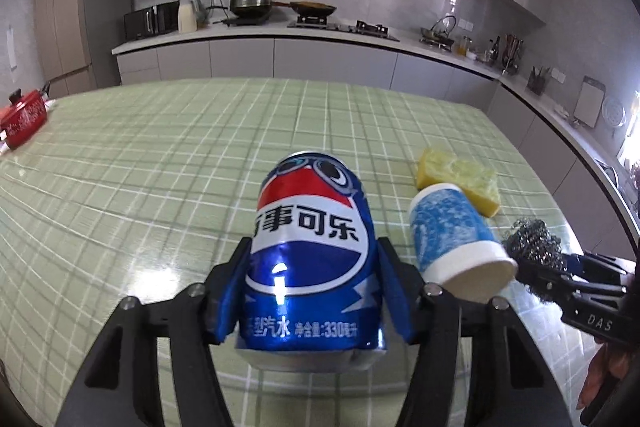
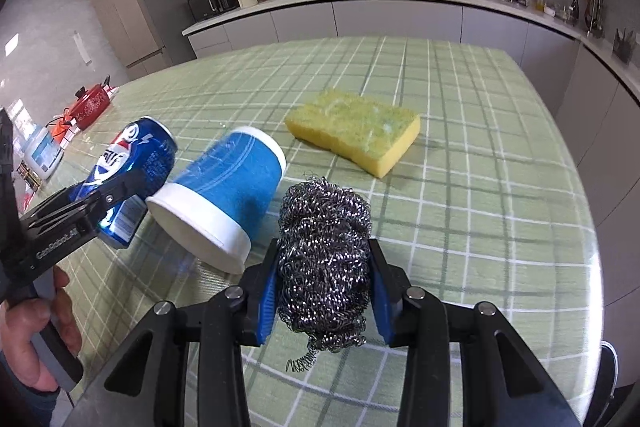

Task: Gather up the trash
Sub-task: 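Carry the steel wool and Pepsi can over the black bin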

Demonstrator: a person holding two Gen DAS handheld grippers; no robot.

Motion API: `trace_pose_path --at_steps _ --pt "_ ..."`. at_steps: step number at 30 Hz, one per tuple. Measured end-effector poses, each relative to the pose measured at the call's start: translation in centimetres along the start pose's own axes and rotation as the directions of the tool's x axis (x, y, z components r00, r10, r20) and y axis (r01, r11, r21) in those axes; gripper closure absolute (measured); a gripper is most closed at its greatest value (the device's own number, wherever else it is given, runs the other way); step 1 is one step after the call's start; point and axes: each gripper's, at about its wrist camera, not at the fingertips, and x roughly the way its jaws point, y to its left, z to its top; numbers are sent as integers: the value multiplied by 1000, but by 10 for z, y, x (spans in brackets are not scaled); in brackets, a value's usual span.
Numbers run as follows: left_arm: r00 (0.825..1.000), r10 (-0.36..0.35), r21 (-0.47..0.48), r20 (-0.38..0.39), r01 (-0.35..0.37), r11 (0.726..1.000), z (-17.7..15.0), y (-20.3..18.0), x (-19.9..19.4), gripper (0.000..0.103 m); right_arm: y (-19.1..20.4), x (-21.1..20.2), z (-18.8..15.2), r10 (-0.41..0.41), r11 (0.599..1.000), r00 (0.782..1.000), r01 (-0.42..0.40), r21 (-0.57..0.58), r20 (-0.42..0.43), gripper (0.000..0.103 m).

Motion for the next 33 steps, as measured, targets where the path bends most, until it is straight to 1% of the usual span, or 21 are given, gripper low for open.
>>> trace_pose_path --at_steps 5,9,15,21,26,33 --pt "1000 4 9 26 -5 1000 1 -7 -20 42 -2 -19 1 -6 1000 1000 6 -1 24 61" --pt "999 -1 14 47 0 1000 -6 -19 -39 42 0 -37 -2 -10 1000 999 11 -9 45 61" --pt "999 -27 24 43 25 999 -12 -34 -47 42 -2 -66 -11 -20 1000 997 21 -11 75 61" --pt "997 -52 39 64 49 998 -15 -49 -62 42 -9 -91 -23 -43 999 995 43 4 95 61" --pt "992 -89 50 89 85 995 -19 -70 -79 42 -20 -111 -35 -65 998 992 62 25 107 61" --pt "984 -164 98 73 156 983 -26 -105 -83 42 -36 -134 -51 -102 994 988 96 53 119 61"
